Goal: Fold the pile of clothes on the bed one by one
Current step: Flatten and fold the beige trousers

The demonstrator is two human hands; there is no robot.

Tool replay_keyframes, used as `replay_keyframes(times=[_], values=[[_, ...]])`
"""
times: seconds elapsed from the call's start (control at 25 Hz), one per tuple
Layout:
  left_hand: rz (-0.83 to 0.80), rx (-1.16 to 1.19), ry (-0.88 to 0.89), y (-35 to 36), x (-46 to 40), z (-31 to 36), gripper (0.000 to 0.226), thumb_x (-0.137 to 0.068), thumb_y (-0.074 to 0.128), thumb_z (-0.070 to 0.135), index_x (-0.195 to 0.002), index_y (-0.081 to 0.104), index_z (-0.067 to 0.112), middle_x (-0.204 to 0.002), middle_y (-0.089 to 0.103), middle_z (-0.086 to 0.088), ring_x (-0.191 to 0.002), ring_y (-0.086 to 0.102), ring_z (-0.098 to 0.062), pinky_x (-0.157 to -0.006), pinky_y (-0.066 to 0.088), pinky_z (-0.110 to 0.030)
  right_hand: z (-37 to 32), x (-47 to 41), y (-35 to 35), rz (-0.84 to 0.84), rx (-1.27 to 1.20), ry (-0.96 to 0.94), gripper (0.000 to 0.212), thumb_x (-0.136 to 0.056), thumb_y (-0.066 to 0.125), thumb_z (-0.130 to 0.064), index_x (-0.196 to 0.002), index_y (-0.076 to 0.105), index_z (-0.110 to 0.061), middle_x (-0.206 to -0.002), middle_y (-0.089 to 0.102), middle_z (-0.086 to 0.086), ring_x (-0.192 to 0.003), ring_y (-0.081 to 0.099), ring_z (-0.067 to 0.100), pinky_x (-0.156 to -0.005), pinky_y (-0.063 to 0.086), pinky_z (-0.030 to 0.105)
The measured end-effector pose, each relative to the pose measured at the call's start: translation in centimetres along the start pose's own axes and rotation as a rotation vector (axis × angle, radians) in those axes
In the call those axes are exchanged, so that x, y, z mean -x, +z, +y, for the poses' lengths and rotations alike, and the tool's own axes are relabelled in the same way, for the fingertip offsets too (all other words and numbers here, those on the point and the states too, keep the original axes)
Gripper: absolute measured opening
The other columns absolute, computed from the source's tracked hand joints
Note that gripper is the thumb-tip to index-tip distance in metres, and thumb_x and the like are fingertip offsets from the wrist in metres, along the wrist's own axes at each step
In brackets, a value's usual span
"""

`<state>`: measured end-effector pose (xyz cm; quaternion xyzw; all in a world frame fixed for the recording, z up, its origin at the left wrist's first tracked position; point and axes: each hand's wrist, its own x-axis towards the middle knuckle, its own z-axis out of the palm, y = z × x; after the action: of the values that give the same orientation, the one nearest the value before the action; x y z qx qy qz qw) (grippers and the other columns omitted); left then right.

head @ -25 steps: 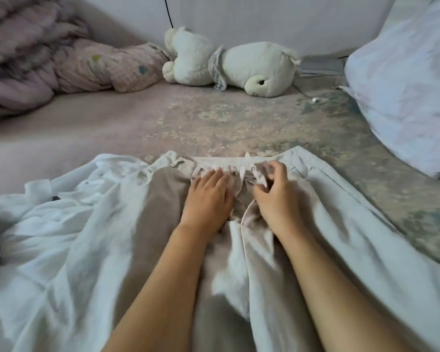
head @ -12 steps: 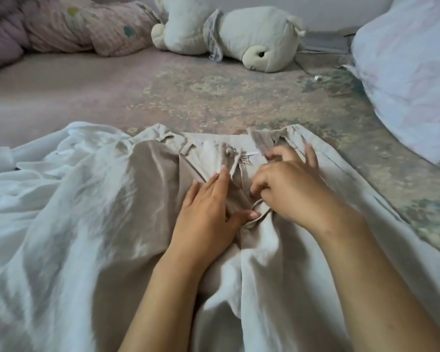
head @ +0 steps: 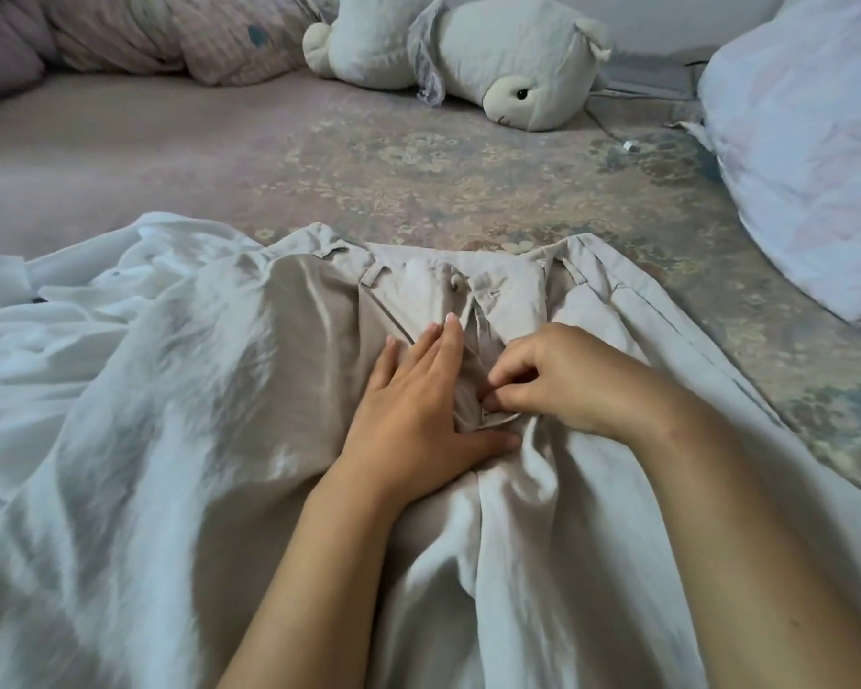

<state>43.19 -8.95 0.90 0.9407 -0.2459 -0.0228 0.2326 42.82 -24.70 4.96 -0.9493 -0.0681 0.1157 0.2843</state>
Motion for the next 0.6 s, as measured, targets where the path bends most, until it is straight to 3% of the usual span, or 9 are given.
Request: replay_keyframes(times=[0.08, 0.2, 0.28, 0.36, 0.44, 0.48, 0.6], values=[[-0.018, -0.069, -0.012, 0.1, 0.1, 0.6, 0.109, -0.080, 0.052, 0.065, -0.149, -0.015, 0.015, -0.159, -0.011, 0.007, -0.143, -0.013, -0.004, -0.115, -0.014, -0.031, 0.6, 0.7, 0.9, 0.081, -0.064, -0.017, 0.004, -0.080, 0.073, -0.015, -0.079, 0.073, -0.019, -0.078, 0.063, -0.009, -0.081, 0.060, 0.012, -0.076, 0.045, 0.026], [-0.087, -0.251, -0.092, -0.1, 0.3, 1.4, 0.102, -0.081, 0.027, 0.075, -0.147, -0.021, 0.014, -0.157, -0.021, 0.001, -0.144, -0.019, -0.011, -0.115, -0.012, -0.036, 1.3, 1.5, 2.4, 0.278, 0.043, -0.102, 0.010, -0.082, 0.070, -0.013, -0.091, 0.075, -0.016, -0.088, 0.061, -0.015, -0.092, 0.051, 0.007, -0.086, 0.038, 0.019], [-0.173, -0.277, -0.156, -0.9, 1.5, 2.1, 0.091, -0.089, 0.029, 0.066, -0.149, -0.014, 0.012, -0.158, -0.019, -0.004, -0.145, -0.014, -0.013, -0.118, -0.004, -0.039, 0.9, 1.9, 2.5, 0.282, 0.083, -0.145, 0.012, -0.083, 0.068, -0.015, -0.092, 0.074, -0.020, -0.093, 0.064, -0.012, -0.094, 0.048, 0.007, -0.088, 0.039, 0.021], [0.001, -0.329, -0.089, -0.8, 3.3, 2.7, 0.069, -0.096, 0.033, 0.045, -0.148, 0.021, 0.000, -0.156, 0.017, -0.016, -0.144, 0.022, -0.022, -0.114, 0.025, -0.047, 0.3, 2.1, 2.2, 0.273, 0.103, -0.155, 0.010, -0.083, 0.067, -0.022, -0.090, 0.072, -0.027, -0.095, 0.065, -0.011, -0.096, 0.050, 0.009, -0.087, 0.041, 0.026], [0.140, -0.293, -0.022, 1.2, 5.3, 3.0, 0.053, -0.088, 0.036, 0.030, -0.122, 0.060, -0.001, -0.129, 0.058, -0.018, -0.117, 0.059, -0.027, -0.096, 0.047, -0.051, -0.1, 2.2, 2.1, 0.265, 0.156, -0.141, 0.007, -0.084, 0.064, -0.028, -0.089, 0.069, -0.028, -0.098, 0.064, -0.010, -0.099, 0.049, 0.012, -0.084, 0.039, 0.025], [0.193, -0.276, -0.002, 2.1, 6.0, 2.9, 0.050, -0.086, 0.036, 0.027, -0.117, 0.066, 0.002, -0.122, 0.064, -0.015, -0.112, 0.063, -0.026, -0.097, 0.046, -0.050, -0.2, 2.3, 2.3, 0.261, 0.151, -0.133, 0.006, -0.084, 0.063, -0.028, -0.088, 0.067, -0.026, -0.098, 0.062, -0.008, -0.099, 0.050, 0.014, -0.083, 0.038, 0.025], [0.255, -0.289, 0.028, 3.6, 7.2, 2.5, 0.050, -0.089, 0.035, 0.027, -0.124, 0.062, 0.004, -0.129, 0.059, -0.014, -0.120, 0.057, -0.027, -0.100, 0.028, -0.051, -0.3, 1.9, 2.7, 0.243, 0.094, -0.126, 0.006, -0.084, 0.063, -0.020, -0.085, 0.063, -0.014, -0.098, 0.057, 0.000, -0.098, 0.050, 0.020, -0.083, 0.036, 0.025]])
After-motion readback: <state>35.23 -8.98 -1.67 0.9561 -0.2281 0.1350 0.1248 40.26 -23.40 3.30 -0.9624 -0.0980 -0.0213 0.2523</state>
